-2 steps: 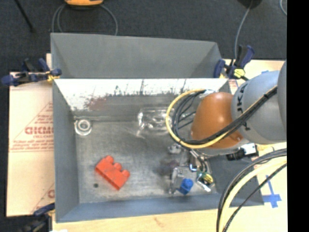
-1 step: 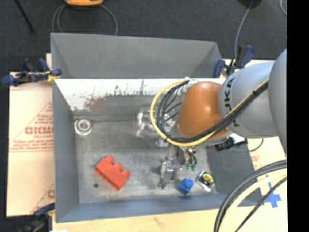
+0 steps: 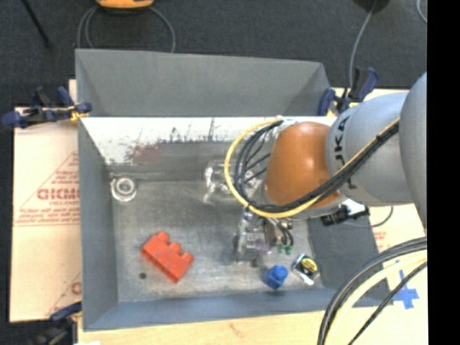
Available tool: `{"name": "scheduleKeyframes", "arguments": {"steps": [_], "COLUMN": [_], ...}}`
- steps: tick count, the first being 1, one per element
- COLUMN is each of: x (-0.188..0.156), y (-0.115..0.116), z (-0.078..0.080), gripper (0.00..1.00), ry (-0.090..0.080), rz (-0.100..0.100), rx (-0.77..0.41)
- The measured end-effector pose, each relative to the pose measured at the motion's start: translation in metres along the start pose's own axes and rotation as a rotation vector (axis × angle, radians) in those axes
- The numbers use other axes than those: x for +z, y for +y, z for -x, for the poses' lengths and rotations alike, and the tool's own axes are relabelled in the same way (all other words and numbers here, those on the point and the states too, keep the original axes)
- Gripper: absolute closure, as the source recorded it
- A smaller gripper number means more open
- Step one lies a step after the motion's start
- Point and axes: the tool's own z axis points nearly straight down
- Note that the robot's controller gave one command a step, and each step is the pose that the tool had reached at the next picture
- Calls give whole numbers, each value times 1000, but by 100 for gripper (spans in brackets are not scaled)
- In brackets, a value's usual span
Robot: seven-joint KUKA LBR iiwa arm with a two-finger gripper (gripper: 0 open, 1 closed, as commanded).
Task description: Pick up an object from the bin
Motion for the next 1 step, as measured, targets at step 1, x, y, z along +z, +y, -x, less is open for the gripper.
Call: {"name": "scheduleKeyframes", "arguments": {"steps": [1], "x": [-126], "y": [-15], "z": [19], "gripper": [100], "ry": [-10], "rz": [-2], "rx": [-103]}}
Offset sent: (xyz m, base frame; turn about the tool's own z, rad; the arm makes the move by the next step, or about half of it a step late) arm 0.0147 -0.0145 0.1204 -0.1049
